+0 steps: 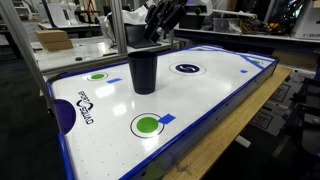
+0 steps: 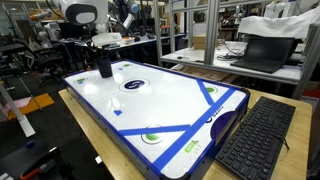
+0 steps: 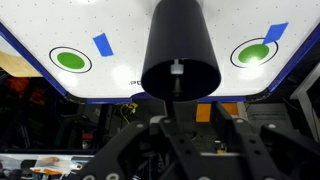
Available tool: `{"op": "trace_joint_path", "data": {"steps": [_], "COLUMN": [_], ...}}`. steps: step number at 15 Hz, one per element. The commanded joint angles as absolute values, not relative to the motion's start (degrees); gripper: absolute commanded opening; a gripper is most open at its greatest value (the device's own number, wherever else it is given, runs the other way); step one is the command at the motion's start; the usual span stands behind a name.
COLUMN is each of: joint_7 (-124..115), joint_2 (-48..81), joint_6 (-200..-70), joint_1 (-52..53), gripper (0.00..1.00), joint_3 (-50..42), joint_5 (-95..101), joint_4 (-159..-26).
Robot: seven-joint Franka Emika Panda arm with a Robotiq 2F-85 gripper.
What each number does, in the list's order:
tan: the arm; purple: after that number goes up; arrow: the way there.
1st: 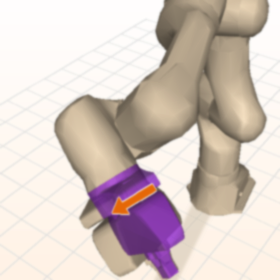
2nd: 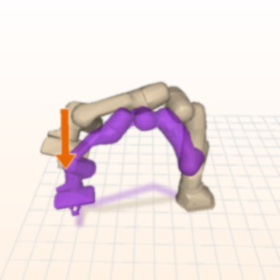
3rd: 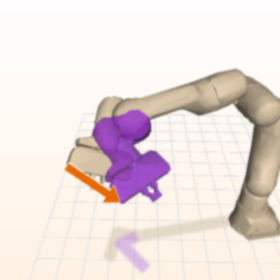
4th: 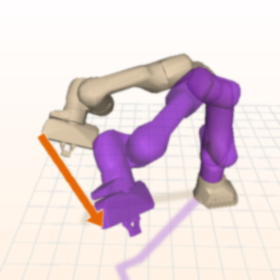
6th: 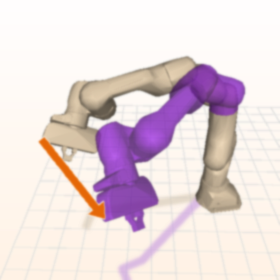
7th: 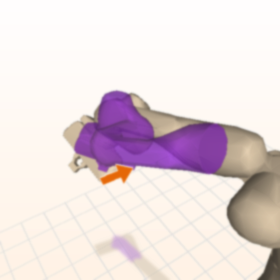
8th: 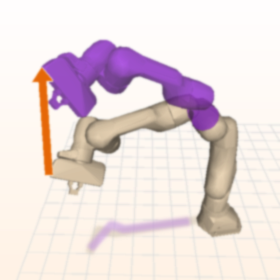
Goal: Take the marker from the cup and put it on the table
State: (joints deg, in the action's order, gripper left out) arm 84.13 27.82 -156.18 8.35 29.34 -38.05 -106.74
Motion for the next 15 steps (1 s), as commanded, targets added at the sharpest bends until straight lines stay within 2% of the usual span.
{"op": "trace_joint_path", "data": {"steps": [1,3,5,6,7,8,11,13,14,15], "joint_7": [84.41,84.48,84.46,84.46,84.46,84.40,84.17,84.05,83.71,83.42], "joint_2": [28.67,28.69,28.64,28.64,28.63,28.61,28.54,28.51,28.41,28.37], "joint_6": [-156.91,-156.80,-156.40,-156.33,-156.29,-156.20,-155.81,-155.73,-155.93,-156.12], "joint_1": [7.20,7.15,7.08,7.06,7.06,7.06,7.06,7.08,7.30,7.44], "gripper": [0.25,0.34,0.48,0.49,0.47,0.41,0.34,0.40,0.38,0.32], "joint_3": [30.98,31.10,31.20,31.24,31.25,31.24,31.19,31.15,30.87,30.71], "joint_5": [-39.32,-39.45,-39.42,-39.42,-39.40,-39.38,-39.34,-39.28,-38.99,-38.86], "joint_4": [-105.75,-105.71,-105.72,-105.72,-105.72,-105.73,-105.76,-105.78,-105.91,-105.96]}}
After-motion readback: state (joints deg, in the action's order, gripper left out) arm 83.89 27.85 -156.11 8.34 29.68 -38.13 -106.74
